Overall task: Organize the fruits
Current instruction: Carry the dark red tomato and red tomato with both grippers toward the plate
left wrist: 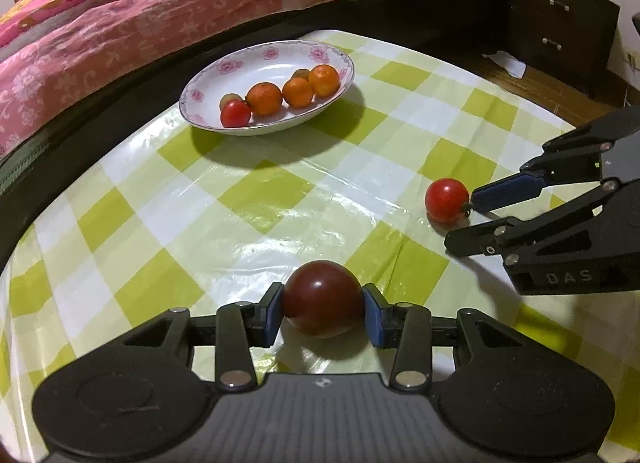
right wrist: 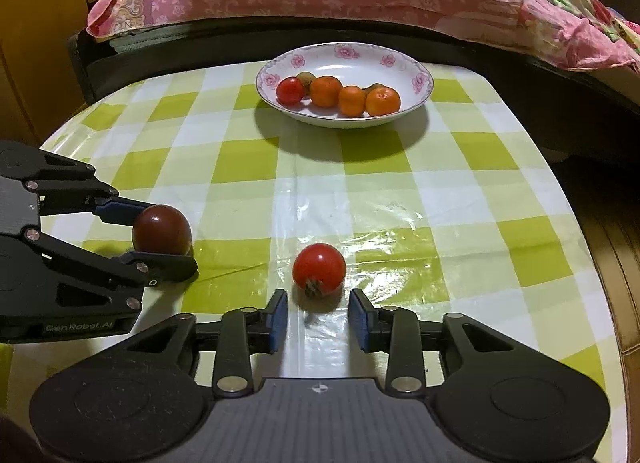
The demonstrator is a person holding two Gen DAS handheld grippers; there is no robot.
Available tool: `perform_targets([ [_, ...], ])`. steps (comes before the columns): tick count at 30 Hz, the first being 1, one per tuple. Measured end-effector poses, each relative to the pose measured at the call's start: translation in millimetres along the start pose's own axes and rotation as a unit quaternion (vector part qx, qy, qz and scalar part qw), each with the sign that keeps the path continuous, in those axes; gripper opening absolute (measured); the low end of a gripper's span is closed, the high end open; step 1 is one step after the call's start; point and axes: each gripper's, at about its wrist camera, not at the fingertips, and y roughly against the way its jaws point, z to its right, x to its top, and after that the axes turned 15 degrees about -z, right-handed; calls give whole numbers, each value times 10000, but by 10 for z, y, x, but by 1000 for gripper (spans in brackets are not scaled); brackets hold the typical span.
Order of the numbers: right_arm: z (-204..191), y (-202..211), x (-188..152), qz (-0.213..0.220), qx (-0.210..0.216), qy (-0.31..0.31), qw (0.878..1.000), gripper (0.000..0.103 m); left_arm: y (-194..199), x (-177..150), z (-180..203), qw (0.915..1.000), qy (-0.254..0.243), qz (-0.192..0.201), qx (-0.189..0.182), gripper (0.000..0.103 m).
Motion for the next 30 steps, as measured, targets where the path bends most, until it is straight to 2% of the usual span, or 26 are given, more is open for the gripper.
perform_targets([
  [5, 16, 7, -16, 73, 146, -36, 9999, 39, 6, -27, -35, 9999, 158, -1, -12, 52],
  [13, 9, -3, 1, 95, 162, -28, 9998, 39, -8, -37, -43, 9997, 234, 19, -71, 51],
  [18, 14, 1, -1, 84, 48, -28, 9999, 24, 12, -19, -42, 9996, 278, -40, -96, 48],
  [24, 4, 36, 50, 149, 87, -67, 9998, 23, 67, 61, -42, 9995, 254, 59, -188, 48],
  [30, -10, 124, 162, 347, 238, -147, 9990, 22, 97, 241, -126, 9985, 446, 203, -234, 48],
])
